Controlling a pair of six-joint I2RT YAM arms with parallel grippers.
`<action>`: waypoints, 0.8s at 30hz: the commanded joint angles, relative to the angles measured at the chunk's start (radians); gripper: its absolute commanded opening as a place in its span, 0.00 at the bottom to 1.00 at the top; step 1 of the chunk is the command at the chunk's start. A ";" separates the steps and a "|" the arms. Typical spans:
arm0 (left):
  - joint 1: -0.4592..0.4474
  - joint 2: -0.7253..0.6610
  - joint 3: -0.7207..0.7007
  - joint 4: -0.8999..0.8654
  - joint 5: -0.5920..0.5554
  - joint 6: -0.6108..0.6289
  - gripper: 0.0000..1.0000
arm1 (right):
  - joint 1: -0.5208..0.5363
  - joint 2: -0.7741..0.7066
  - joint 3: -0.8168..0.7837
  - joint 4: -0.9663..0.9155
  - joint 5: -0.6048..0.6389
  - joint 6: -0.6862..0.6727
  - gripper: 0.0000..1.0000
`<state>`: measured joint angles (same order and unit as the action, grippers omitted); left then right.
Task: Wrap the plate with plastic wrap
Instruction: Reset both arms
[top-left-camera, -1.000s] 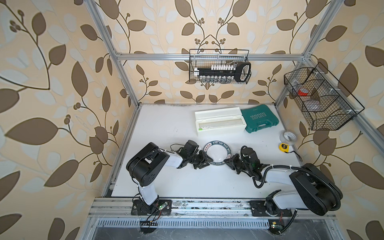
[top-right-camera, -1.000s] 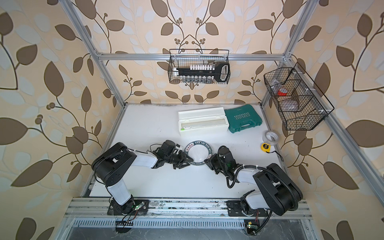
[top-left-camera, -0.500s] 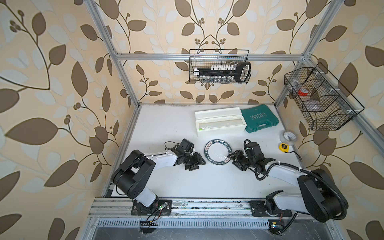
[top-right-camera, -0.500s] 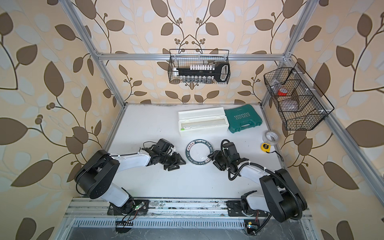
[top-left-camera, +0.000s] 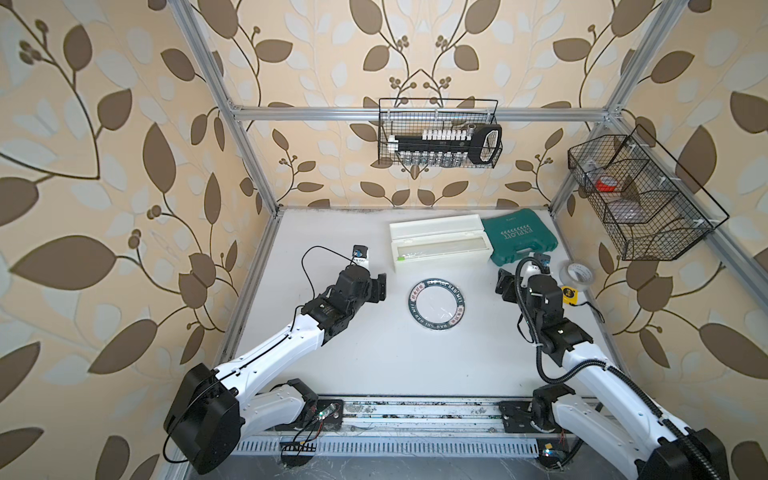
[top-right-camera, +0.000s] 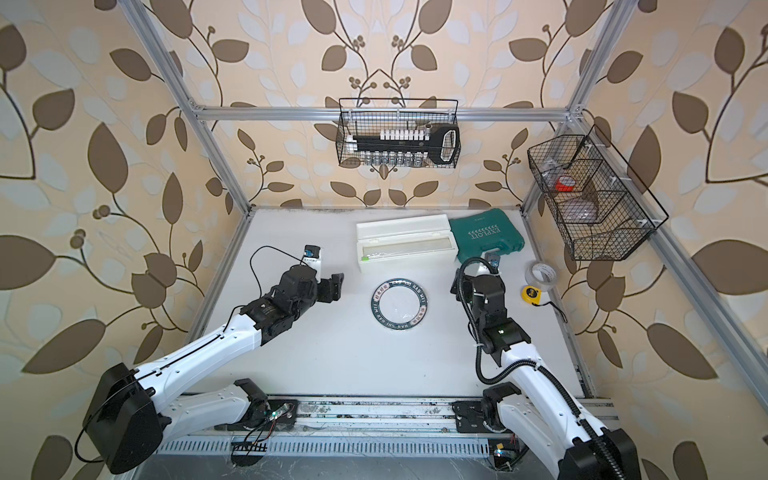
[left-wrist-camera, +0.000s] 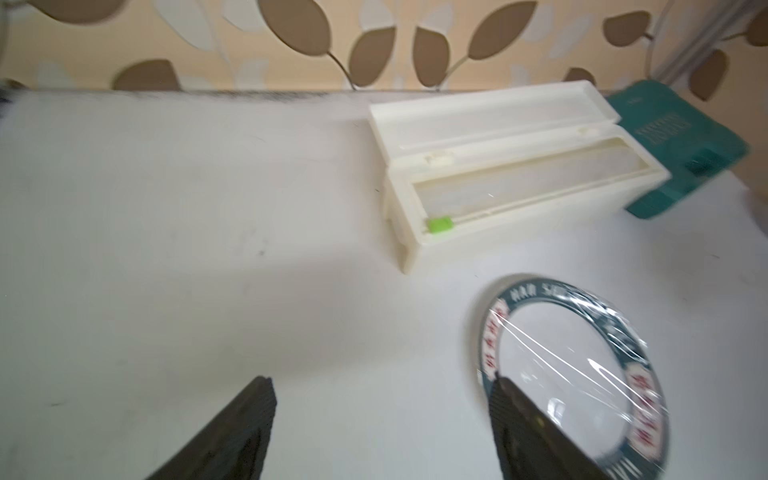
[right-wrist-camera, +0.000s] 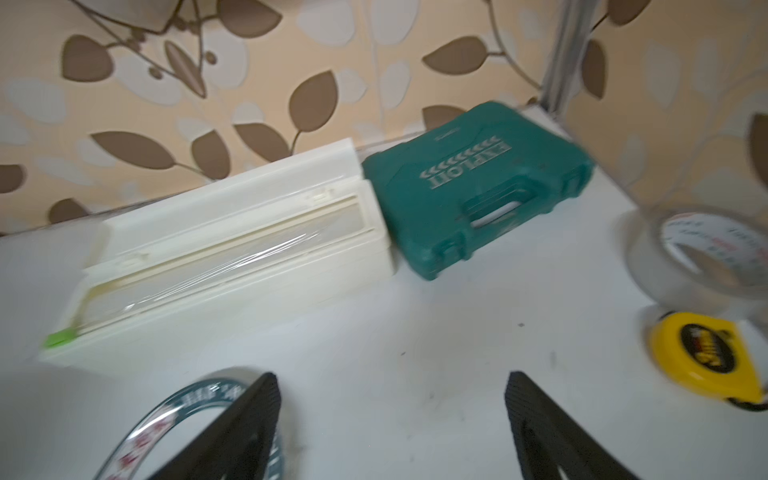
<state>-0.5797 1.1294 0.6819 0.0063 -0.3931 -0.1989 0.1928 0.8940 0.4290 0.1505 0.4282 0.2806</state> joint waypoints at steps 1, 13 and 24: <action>0.042 0.042 -0.087 0.234 -0.331 0.222 0.86 | -0.092 0.068 -0.076 0.316 0.169 -0.139 0.90; 0.417 0.304 -0.257 0.644 0.123 0.263 0.93 | -0.115 0.530 -0.211 0.937 -0.107 -0.233 0.99; 0.549 0.357 -0.300 0.730 0.258 0.165 0.99 | -0.156 0.612 -0.153 0.894 -0.232 -0.235 0.99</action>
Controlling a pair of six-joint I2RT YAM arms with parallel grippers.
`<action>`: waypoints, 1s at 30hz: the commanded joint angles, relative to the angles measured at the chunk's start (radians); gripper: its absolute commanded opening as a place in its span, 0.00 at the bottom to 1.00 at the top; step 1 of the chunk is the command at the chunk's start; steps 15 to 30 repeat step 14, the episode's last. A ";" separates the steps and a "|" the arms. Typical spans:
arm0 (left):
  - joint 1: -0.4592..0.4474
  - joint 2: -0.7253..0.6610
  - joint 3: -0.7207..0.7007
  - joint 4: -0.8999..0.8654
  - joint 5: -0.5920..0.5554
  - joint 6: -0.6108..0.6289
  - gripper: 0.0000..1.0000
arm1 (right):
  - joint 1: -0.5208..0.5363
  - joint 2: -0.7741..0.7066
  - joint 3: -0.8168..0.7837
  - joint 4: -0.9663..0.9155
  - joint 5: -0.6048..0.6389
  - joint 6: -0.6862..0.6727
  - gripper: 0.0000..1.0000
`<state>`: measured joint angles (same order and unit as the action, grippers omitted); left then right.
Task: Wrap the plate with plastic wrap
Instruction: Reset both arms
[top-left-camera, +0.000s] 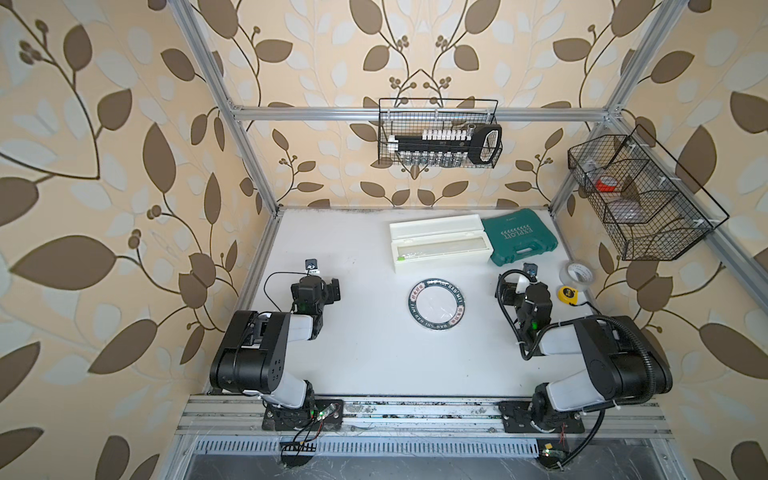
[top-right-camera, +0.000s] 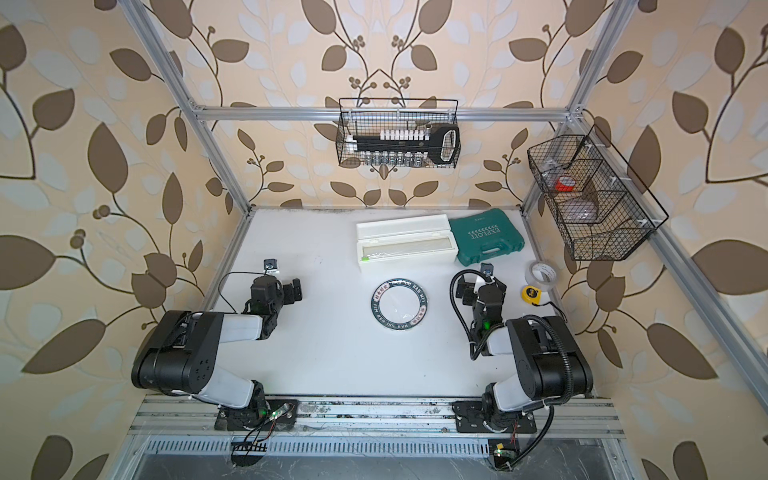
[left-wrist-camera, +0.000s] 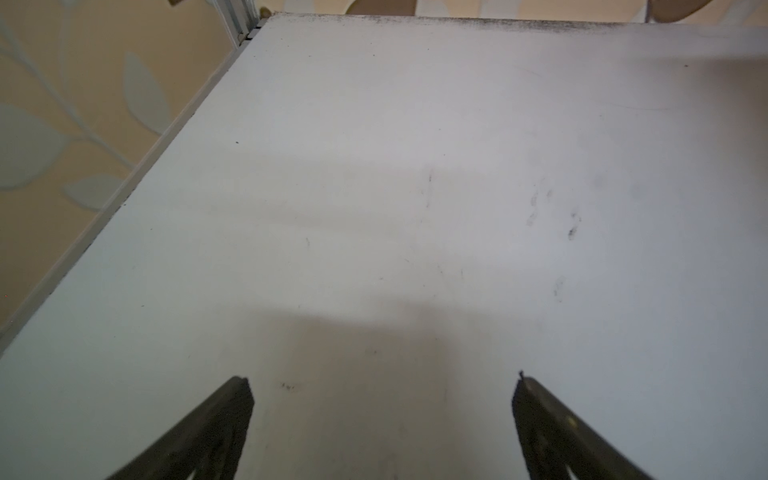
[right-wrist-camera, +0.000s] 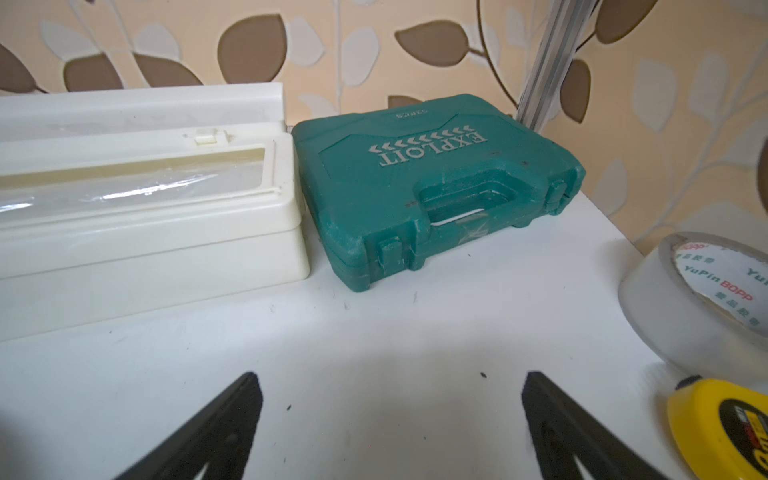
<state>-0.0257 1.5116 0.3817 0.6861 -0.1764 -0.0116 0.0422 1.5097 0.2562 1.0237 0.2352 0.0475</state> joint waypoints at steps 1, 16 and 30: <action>-0.004 -0.016 0.007 0.049 0.039 -0.018 0.99 | -0.008 -0.008 0.019 0.012 -0.045 0.002 0.99; -0.038 -0.021 -0.010 0.078 -0.015 -0.005 0.99 | -0.014 -0.006 0.020 0.013 -0.048 0.004 0.99; -0.038 -0.021 -0.010 0.078 -0.015 -0.005 0.99 | -0.014 -0.006 0.020 0.013 -0.048 0.004 0.99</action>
